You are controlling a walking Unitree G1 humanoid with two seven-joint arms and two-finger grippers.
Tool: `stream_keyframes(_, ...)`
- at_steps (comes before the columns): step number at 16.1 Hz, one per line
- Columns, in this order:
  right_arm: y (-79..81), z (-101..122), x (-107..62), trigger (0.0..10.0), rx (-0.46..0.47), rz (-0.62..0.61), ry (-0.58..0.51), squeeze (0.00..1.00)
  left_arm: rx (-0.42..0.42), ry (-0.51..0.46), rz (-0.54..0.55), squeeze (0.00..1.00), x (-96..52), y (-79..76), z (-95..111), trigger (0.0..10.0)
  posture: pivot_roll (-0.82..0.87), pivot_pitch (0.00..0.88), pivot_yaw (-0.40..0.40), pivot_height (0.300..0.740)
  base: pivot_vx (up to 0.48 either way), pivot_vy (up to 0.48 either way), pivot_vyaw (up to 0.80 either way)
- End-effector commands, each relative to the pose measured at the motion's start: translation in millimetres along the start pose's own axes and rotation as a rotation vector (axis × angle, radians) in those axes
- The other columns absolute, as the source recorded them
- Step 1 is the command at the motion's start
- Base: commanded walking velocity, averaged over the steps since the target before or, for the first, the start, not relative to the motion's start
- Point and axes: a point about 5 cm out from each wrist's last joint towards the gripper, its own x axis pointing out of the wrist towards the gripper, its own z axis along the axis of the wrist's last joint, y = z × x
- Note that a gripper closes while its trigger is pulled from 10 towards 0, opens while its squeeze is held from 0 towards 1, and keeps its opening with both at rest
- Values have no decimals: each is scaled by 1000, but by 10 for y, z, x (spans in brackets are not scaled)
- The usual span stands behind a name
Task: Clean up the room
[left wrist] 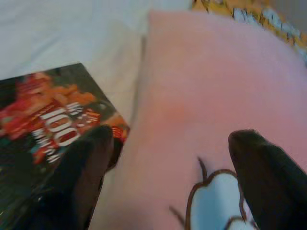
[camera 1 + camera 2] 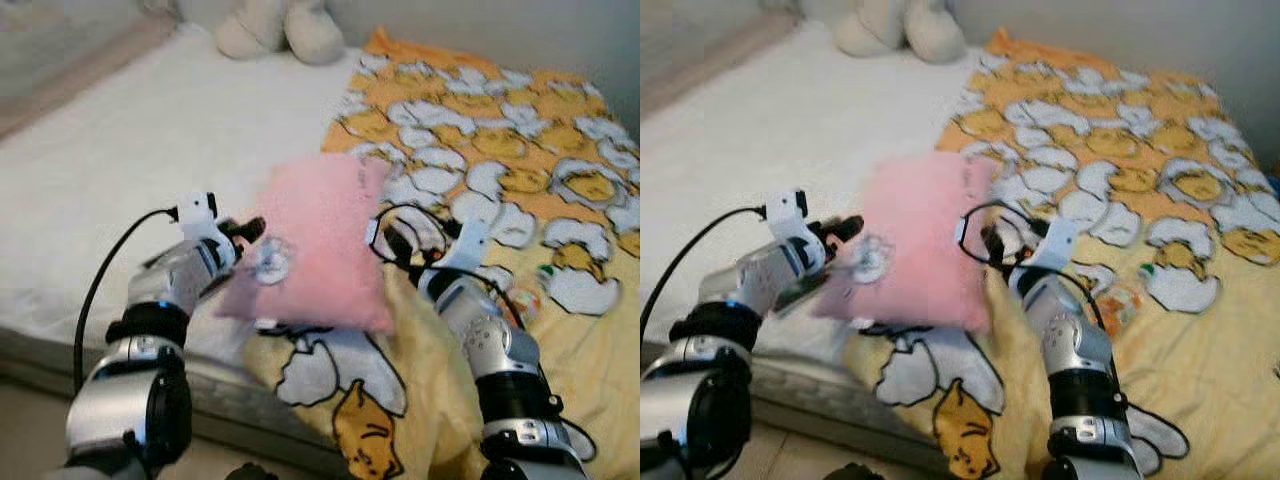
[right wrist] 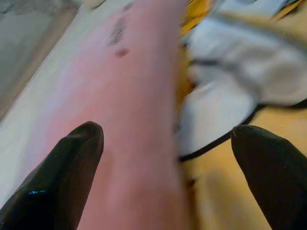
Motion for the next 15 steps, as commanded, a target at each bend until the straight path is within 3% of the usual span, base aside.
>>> stream_keyframes(1,8,-45,27,10000,38,19,44,0,-27,42,-14,0,49,-51,-103,10000,3,0,-5,740,0,0,0)
stream_keyframes(4,16,-155,157,10000,-48,23,65,0,-27,41,-33,0,155,-282,-212,10000,-32,31,-8,740,0,0,0)
stream_keyframes(7,65,-333,257,10000,-79,9,135,0,3,113,-56,0,198,-430,-398,10000,-58,78,14,740,0,0,0)
stream_keyframes(9,130,-405,309,10000,-75,10,154,0,37,142,8,0,191,-361,-561,10000,-80,103,21,740,0,0,0)
stream_keyframes(10,153,-406,326,1490,-91,5,142,0,74,148,37,0,180,-308,-603,10000,-90,111,29,740,0,0,0)
stream_keyframes(11,169,-404,339,0,-99,8,135,0,93,148,49,0,177,-288,-616,8314,-89,113,31,740,0,0,0)
stream_keyframes(12,194,-408,356,0,-99,16,129,0,131,150,48,0,174,-275,-627,0,-84,122,32,740,0,0,0)
stream_keyframes(13,206,-418,366,0,-55,19,128,0,181,152,43,0,170,-257,-618,0,-73,124,34,740,0,0,0)
stream_keyframes(15,221,-427,372,0,-18,43,123,0,177,149,34,0,161,-220,-606,0,-65,122,33,740,0,0,0)
